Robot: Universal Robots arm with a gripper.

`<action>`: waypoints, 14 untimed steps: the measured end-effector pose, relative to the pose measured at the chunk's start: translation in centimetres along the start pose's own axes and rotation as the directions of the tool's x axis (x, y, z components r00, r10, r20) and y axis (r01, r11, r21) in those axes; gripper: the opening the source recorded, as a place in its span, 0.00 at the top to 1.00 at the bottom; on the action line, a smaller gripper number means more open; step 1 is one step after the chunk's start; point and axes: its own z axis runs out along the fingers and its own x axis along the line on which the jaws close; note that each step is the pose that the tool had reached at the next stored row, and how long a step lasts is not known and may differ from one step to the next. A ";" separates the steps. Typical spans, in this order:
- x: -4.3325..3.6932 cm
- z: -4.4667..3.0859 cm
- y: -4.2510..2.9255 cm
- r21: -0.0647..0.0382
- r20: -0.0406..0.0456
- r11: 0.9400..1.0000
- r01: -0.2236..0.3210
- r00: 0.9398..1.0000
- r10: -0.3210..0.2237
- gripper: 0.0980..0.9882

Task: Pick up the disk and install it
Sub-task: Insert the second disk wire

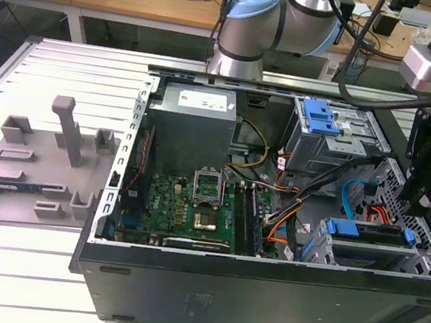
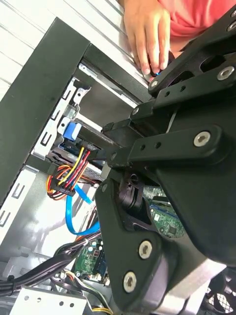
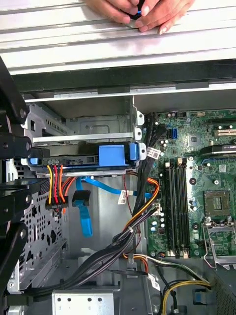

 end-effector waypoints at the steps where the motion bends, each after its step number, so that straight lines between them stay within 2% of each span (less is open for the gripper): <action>1: 0.00 0.00 0.00 0.000 0.000 1.000 0.000 1.000 0.000 0.77; 2: -0.25 -0.02 0.02 0.000 -0.002 1.000 0.000 1.000 0.000 0.77; 4: -2.53 -0.21 0.17 0.001 -0.025 1.000 0.001 1.000 -0.001 0.77; 5: -3.43 -0.28 0.28 0.002 -0.041 1.000 0.002 0.999 -0.002 0.77; 7: -4.22 -0.36 0.78 0.004 -0.067 1.000 0.003 0.998 -0.003 0.77; 8: -4.48 -0.41 1.10 0.005 -0.089 1.000 0.005 0.996 -0.004 0.77; 10: -4.72 -0.43 1.54 0.007 -0.112 1.000 0.007 0.994 -0.006 0.77; 12: -4.83 -0.44 1.90 0.007 -0.124 1.000 0.008 0.992 -0.007 0.77; 14: -4.89 -0.41 2.37 0.008 -0.131 1.000 0.009 0.991 -0.008 0.77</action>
